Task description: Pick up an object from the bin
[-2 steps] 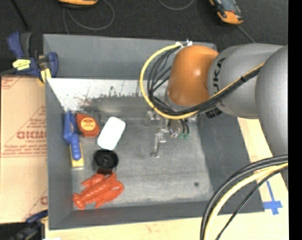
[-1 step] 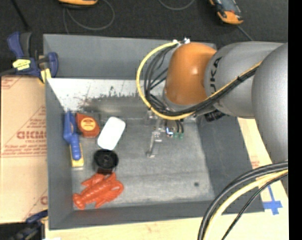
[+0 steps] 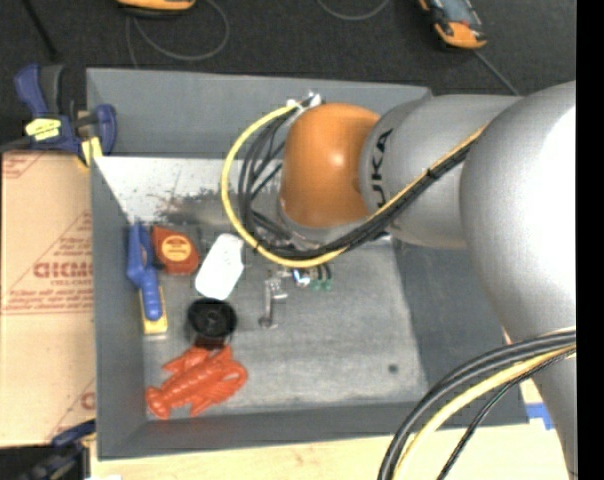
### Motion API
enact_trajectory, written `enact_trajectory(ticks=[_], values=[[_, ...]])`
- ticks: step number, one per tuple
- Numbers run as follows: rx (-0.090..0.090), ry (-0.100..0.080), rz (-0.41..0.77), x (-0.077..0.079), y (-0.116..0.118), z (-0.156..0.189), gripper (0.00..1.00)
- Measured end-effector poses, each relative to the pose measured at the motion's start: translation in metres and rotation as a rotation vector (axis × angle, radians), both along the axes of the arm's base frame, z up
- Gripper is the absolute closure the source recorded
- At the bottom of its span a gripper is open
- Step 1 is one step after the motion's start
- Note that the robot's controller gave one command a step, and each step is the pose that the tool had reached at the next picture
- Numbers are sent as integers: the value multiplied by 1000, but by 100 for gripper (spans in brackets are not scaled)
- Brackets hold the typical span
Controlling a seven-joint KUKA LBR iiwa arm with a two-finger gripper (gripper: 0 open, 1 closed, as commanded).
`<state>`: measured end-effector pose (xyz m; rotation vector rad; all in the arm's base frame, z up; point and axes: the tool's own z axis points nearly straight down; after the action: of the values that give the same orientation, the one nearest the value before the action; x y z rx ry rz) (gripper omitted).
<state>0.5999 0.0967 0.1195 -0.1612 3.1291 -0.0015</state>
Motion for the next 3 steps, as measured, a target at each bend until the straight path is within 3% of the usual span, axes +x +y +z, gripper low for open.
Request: enact_trajectory(ticks=[1,2,3], values=[[3,5,41,-41,15,-47,0],[-1,8,146,-44,27,-52,0],[1,5,122,-32,45,-36,0]])
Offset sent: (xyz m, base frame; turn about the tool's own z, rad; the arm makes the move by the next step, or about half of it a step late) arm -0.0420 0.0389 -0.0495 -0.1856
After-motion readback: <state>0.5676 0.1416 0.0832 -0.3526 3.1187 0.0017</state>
